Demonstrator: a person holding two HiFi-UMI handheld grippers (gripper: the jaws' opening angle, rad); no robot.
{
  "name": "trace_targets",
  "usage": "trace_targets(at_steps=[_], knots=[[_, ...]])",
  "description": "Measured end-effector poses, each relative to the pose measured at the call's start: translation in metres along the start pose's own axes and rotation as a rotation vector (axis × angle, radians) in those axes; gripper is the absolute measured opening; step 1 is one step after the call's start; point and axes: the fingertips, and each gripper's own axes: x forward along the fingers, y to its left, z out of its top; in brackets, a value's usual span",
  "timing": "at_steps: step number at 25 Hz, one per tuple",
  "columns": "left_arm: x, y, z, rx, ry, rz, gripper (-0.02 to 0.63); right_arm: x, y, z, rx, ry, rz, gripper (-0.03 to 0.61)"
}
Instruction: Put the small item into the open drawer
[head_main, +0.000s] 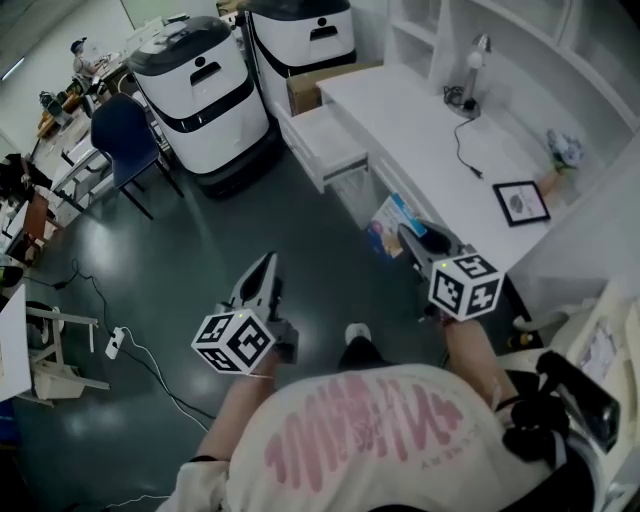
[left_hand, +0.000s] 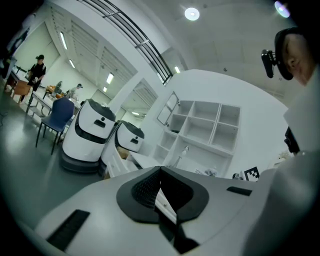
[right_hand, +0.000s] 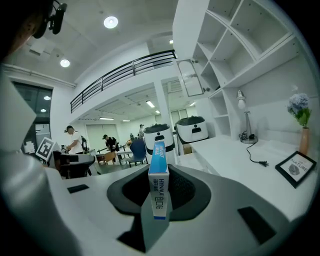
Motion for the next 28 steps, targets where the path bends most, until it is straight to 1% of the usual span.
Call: trace_targets(at_steps=[3,7,16,21,28], knots=[[0.038,0.010,0.019,0.010,-0.030,0.013,0.031,0.036,-0.024,0.021,-0.008,-0.006,0.020,0.095],[0.062,0.017,0.042,0.015,-0.063,0.024,0.031,0.062,-0.033,0.046,-0.027,-0.016,0.042,0.095],[0.143,0.028,0.071,0.024,-0.094,0.033,0.031,0.123,-0.082,0.090,-0.055,-0.033,0.080,0.095],[0.173,0.038,0.074,0.028,-0.111,0.047,0.031,0.149,-0.097,0.101,-0.068,-0.040,0.104,0.095],[0.200,0.062,0.069,0.010,-0.074,0.068,0.031,0.187,-0.114,0.090,-0.041,0.006,0.105,0.095]])
